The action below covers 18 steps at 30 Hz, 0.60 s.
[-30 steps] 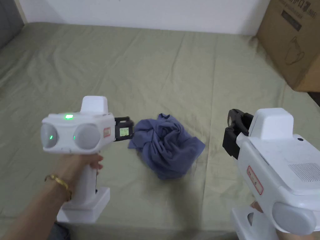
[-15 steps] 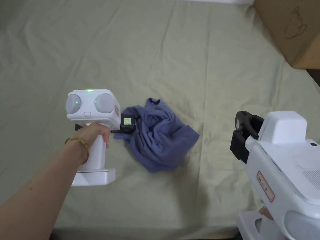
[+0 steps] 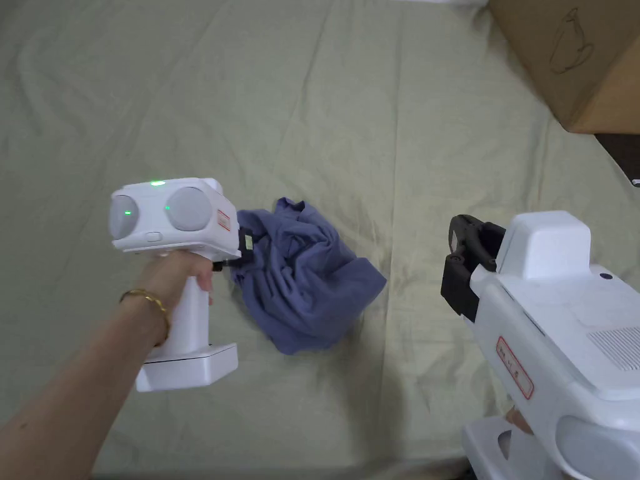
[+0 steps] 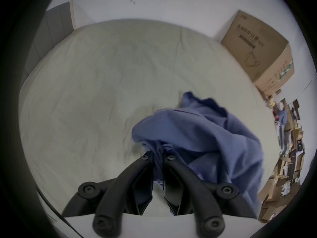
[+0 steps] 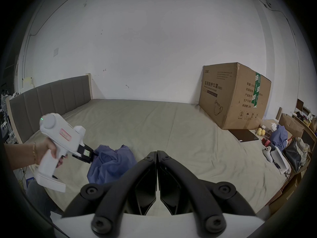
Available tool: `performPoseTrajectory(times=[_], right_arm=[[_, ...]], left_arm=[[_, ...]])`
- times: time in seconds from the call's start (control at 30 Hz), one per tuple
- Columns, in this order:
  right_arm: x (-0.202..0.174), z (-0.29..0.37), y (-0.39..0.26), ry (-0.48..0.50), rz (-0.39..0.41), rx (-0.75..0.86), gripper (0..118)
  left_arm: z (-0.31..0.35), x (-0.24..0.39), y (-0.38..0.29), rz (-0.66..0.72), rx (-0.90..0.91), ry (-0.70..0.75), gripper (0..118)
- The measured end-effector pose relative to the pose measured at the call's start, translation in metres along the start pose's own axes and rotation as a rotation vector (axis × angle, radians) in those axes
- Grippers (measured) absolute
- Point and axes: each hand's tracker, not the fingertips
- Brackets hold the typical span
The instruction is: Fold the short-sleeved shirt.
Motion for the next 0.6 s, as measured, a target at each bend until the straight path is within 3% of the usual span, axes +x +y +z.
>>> performPoseTrajectory(times=[0.2, 0.43, 0.6], right_arm=[[-0.003, 0.006, 0.002, 0.002, -0.002, 0.007, 0], [-0.006, 0.002, 0.002, 0.025, -0.004, -0.02, 0], [-0.006, -0.04, 0.018, 0.109, -0.026, -0.173, 2]], left_arm=[[0.083, -0.033, -0.003, 0.129, 0.195, -0.099, 7], [0.131, -0.081, -0.042, 0.156, 0.253, 0.031, 7], [0.13, -0.102, -0.077, 0.203, 0.225, 0.066, 7]])
